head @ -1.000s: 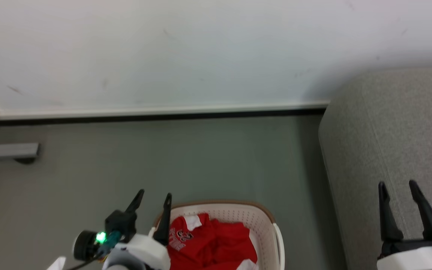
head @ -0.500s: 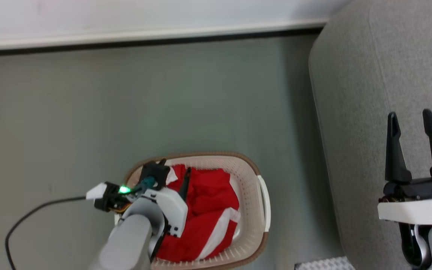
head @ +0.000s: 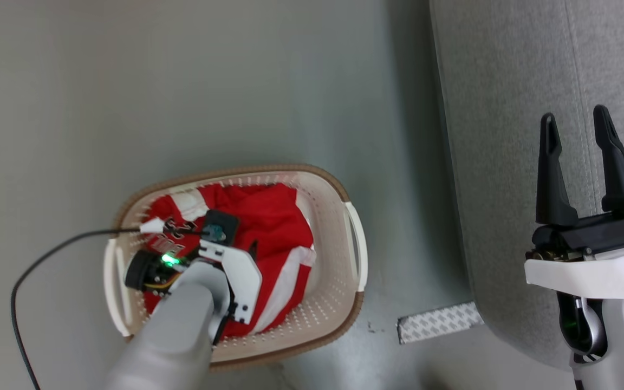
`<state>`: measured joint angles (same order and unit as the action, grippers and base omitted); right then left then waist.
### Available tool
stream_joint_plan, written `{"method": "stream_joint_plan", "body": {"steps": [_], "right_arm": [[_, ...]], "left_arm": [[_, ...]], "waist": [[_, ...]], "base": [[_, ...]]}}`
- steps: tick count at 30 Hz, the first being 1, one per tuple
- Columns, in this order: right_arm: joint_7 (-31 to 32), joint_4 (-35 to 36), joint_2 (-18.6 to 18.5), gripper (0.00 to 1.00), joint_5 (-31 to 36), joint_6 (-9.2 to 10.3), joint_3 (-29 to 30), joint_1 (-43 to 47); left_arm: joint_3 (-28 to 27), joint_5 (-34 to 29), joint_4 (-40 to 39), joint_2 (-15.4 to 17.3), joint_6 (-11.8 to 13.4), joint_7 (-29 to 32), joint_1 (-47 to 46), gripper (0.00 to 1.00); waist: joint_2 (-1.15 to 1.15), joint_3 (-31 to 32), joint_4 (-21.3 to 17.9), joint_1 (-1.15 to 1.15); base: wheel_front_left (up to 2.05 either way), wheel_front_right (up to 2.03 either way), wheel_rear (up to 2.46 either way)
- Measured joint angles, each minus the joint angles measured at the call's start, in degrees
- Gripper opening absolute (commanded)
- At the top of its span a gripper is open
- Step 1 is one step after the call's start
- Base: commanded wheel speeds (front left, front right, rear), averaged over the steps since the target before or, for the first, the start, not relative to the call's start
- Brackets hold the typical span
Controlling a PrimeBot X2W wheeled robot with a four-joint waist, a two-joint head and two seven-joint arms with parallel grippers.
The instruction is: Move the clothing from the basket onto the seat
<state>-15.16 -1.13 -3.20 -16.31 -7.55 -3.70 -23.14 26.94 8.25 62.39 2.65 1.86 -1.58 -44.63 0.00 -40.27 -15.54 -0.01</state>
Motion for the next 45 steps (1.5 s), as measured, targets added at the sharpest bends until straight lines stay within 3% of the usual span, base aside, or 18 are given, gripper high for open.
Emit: {"method": "stream_joint_plan", "body": {"steps": [11,20,21,23,28,34,45], "right_arm": [[0.0,2.66,0.14,1.0,-1.97,0.0,-1.59,-2.05],[0.0,4.26,0.15,1.0,-4.45,0.0,-2.32,-3.67],[0.0,4.31,0.15,1.0,-4.49,0.0,-2.46,-3.7],[0.0,4.32,0.16,1.0,-4.55,0.0,-2.8,-3.72],[0.0,3.48,0.16,1.0,-4.57,0.0,-2.45,-3.72],[0.0,1.27,0.21,1.0,-3.36,0.0,-1.74,-1.86],[0.0,-2.74,-0.19,1.0,1.89,0.0,2.38,9.87]], "left_arm": [[1.55,-1.32,6.89,2.49,3.11,0.14,-8.04,1.0],[2.34,-1.72,9.05,5.39,3.7,0.53,-11.36,1.0],[2.48,-1.72,9.16,5.52,3.75,0.47,-11.6,0.76],[2.83,-1.74,9.36,5.61,3.82,0.38,-11.9,0.0],[2.63,-1.29,9.65,5.16,4.32,-2.04,-11.87,0.0],[1.75,1.05,9.21,1.88,3.82,-8.1,-8.71,0.0],[1.48,8.12,1.02,0.26,0.14,-13.32,4.67,0.0]], "waist": [[0.0,-8.28,-3.06,0.0],[0.0,-13.4,-4.99,0.01],[0.0,-13.83,-5.18,0.0],[0.0,-14.46,-5.58,0.0],[0.0,-13.74,-5.65,0.01],[0.0,-8.78,-4.18,0.01],[0.0,10.24,0.06,0.03]], "base": [[0.0,0.0,0.0],[0.0,0.0,0.0],[0.0,0.0,0.0],[0.0,0.0,0.0],[0.0,0.0,0.0],[0.0,0.0,0.0],[0.0,0.0,0.0]]}}
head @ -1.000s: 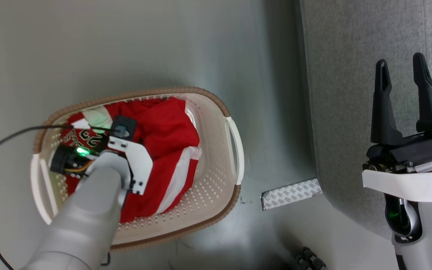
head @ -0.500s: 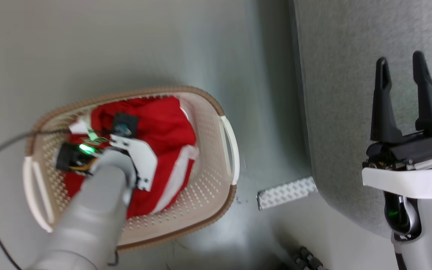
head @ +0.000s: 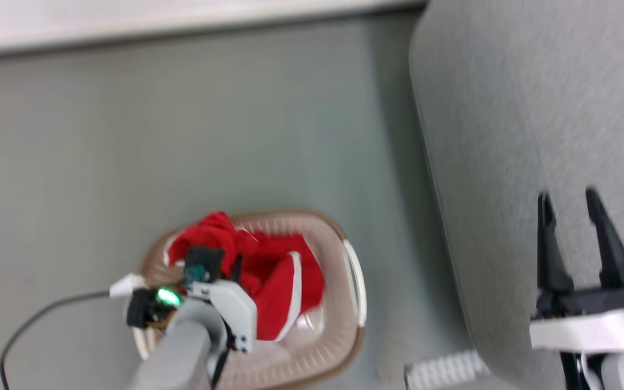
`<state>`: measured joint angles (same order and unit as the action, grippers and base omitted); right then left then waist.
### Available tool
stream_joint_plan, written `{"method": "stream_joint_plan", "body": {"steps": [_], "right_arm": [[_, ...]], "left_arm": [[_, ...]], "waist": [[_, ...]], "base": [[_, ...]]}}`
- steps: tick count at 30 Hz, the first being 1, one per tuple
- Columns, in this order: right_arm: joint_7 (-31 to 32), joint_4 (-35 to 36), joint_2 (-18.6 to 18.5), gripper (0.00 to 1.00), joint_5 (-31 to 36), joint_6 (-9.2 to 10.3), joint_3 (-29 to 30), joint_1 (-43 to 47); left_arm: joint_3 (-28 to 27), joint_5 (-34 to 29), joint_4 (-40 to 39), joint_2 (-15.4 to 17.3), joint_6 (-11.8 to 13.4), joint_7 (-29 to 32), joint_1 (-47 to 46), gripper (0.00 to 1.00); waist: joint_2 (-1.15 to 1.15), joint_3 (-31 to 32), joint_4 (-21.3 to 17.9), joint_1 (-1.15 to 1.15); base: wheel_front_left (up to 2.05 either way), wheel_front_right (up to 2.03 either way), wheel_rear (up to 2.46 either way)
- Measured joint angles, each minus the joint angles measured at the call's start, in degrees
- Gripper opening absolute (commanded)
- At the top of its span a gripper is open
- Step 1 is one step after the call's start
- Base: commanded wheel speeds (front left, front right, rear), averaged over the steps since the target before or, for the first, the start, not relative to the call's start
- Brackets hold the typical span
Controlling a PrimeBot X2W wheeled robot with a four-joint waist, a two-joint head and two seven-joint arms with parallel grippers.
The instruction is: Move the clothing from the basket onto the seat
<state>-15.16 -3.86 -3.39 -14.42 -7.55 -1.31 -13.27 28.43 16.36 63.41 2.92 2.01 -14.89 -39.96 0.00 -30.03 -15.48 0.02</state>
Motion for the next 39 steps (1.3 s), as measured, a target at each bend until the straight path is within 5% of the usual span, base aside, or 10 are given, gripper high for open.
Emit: {"method": "stream_joint_plan", "body": {"steps": [10,19,39], "right_arm": [[0.0,-1.82,-0.91,1.0,2.29,0.0,2.11,10.07],[0.0,-3.63,-2.13,1.0,3.8,0.0,1.68,16.44],[0.0,-5.95,-4.53,1.0,3.64,0.0,-0.57,19.44]], "left_arm": [[-1.0,3.49,-19.24,-0.05,2.15,-0.24,12.82,0.0],[-3.82,3.14,-33.88,3.18,3.34,-0.24,23.12,0.0],[-7.38,2.99,-42.96,6.81,3.43,-0.24,29.4,0.0]], "waist": [[0.0,16.66,4.08,0.01],[0.0,27.86,7.22,0.01],[0.0,35.08,11.28,-0.01]], "base": [[0.0,0.0,0.0],[0.0,0.0,0.0],[0.0,0.0,0.0]]}}
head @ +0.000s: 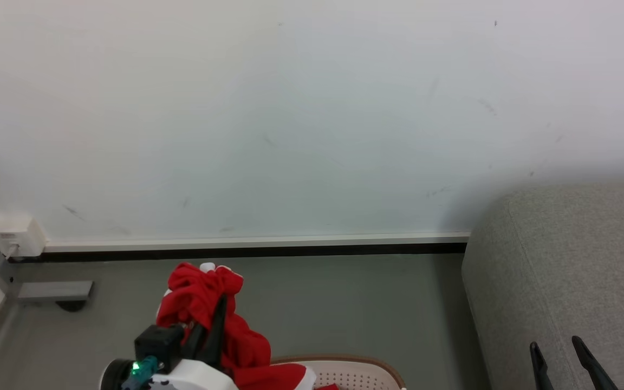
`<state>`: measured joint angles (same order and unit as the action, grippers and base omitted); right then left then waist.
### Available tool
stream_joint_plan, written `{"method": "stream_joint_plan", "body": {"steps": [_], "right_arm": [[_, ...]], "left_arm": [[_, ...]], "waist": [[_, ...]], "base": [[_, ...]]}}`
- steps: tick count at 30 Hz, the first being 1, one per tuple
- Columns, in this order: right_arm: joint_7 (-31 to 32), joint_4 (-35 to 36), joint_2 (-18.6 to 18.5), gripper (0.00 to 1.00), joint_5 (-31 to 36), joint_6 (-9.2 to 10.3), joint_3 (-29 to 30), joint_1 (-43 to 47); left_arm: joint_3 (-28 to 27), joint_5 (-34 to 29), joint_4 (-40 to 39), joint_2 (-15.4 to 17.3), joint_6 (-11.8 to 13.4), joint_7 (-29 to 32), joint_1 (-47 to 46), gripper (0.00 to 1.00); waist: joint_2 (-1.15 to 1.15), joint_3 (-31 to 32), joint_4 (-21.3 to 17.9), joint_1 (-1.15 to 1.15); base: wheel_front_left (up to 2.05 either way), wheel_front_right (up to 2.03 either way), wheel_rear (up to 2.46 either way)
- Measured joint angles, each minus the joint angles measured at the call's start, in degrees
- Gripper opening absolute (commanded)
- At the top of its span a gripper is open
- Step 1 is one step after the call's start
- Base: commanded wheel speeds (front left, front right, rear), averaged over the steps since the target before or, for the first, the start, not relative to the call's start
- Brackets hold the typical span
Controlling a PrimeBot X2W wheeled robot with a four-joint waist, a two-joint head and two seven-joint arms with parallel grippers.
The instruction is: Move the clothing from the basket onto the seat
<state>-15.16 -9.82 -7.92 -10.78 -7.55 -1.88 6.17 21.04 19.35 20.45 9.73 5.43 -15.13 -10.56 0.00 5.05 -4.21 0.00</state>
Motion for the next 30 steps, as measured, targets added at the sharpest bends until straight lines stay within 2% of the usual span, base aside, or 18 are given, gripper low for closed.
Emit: {"method": "stream_joint_plan", "body": {"steps": [7,11,20,27,30], "right_arm": [[0.0,-0.29,-0.91,1.0,-0.41,0.0,-2.33,-0.11],[0.0,0.42,-1.63,1.0,-1.51,0.0,-5.7,-0.52],[0.0,3.3,-4.85,1.0,-3.7,0.0,-18.46,-5.05],[0.0,4.07,-5.39,1.0,-5.68,-0.01,-31.95,-9.26],[-0.01,3.8,-4.99,1.0,-6.33,0.0,-35.41,-10.99]], "left_arm": [[0.0,0.14,-0.92,0.2,0.51,0.0,0.05,0.0],[1.09,0.31,-2.66,-0.09,-0.03,0.46,0.04,0.0],[5.19,0.16,-8.59,-1.75,-1.34,3.67,-0.9,0.0],[10.01,-0.19,-11.87,-3.88,-2.93,6.53,-2.18,0.0],[12.22,-0.22,-12.0,-4.69,-3.27,7.05,-2.67,0.0]], "waist": [[0.0,-0.13,-0.45,0.0],[0.0,-0.17,-0.7,0.0],[0.0,-0.19,-0.85,0.0],[0.0,-0.11,-0.54,0.0],[0.0,-0.11,-0.55,0.0]], "base": [[0.0,0.0,0.0],[0.0,0.0,0.0],[0.0,0.0,0.0],[0.0,0.0,0.0],[0.0,0.0,0.0]]}}
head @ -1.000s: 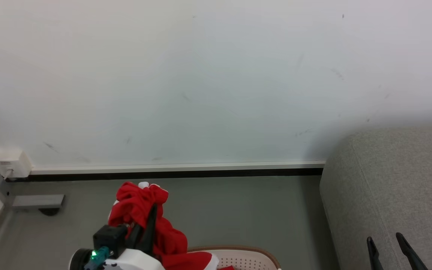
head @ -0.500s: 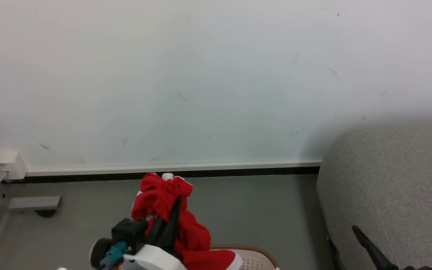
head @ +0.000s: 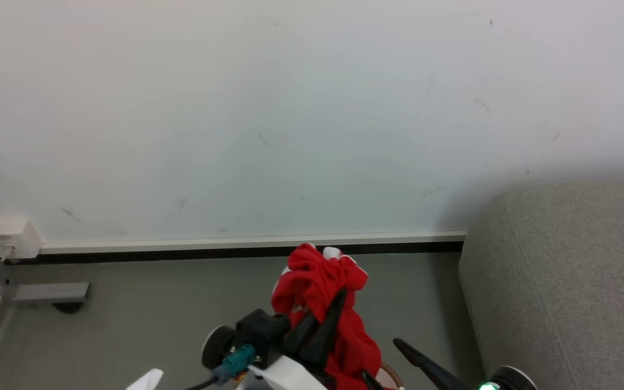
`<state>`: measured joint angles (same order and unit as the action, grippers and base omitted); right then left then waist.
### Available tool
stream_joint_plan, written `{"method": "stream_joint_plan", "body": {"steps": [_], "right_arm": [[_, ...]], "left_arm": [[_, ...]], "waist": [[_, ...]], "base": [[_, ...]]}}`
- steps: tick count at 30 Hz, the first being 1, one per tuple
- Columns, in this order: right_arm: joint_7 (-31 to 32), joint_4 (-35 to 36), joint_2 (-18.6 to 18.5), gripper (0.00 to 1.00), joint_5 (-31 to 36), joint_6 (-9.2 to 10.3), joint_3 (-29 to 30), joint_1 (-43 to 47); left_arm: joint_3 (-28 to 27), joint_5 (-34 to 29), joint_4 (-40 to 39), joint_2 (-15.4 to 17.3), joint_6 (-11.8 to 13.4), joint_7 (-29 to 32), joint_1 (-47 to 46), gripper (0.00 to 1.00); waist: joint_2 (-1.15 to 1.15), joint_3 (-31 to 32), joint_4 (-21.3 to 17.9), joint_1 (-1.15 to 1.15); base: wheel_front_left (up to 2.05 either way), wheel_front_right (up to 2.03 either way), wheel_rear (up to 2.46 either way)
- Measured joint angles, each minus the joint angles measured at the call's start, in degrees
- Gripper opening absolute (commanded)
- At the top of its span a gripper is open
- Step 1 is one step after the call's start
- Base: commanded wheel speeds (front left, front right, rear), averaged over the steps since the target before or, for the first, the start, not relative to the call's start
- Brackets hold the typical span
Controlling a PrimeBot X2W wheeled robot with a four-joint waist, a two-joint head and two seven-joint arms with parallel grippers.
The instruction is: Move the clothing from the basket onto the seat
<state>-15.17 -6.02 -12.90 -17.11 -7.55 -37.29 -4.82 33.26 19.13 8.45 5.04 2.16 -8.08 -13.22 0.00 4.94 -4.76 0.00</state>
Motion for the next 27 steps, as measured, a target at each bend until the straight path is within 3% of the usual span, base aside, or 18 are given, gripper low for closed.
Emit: {"method": "stream_joint_plan", "body": {"steps": [9,24,25,26,27], "right_arm": [[0.0,-1.92,1.66,1.0,-0.7,0.0,-2.8,-3.63],[0.0,-5.83,3.93,1.0,3.13,-0.01,3.15,-3.2],[0.0,-5.98,4.08,0.87,3.32,0.0,3.45,-3.18],[0.0,-5.98,4.08,0.33,3.32,0.0,3.45,-3.18],[0.01,-5.98,4.32,0.0,3.34,0.0,4.34,-3.0]], "left_arm": [[6.43,-0.11,-1.26,-1.68,-1.04,1.02,-1.46,0.0],[11.43,4.26,-5.17,-2.11,-0.69,4.57,-1.44,0.0],[11.65,4.38,-5.43,-2.11,-0.69,4.8,-1.36,0.0],[11.65,4.38,-5.43,-2.11,-0.69,4.8,-1.36,0.0],[11.94,4.86,-5.75,-2.12,-0.69,5.24,-1.36,0.0]], "waist": [[0.0,-0.27,-0.13,0.0],[0.0,-0.16,-0.35,0.0],[0.0,-0.15,-0.34,0.0],[0.0,-0.15,-0.34,0.0],[0.0,-0.12,-0.34,0.0]], "base": [[0.0,0.0,0.0],[0.0,0.0,0.0],[0.0,0.0,0.0],[0.0,0.0,0.0],[0.0,0.0,0.0]]}}
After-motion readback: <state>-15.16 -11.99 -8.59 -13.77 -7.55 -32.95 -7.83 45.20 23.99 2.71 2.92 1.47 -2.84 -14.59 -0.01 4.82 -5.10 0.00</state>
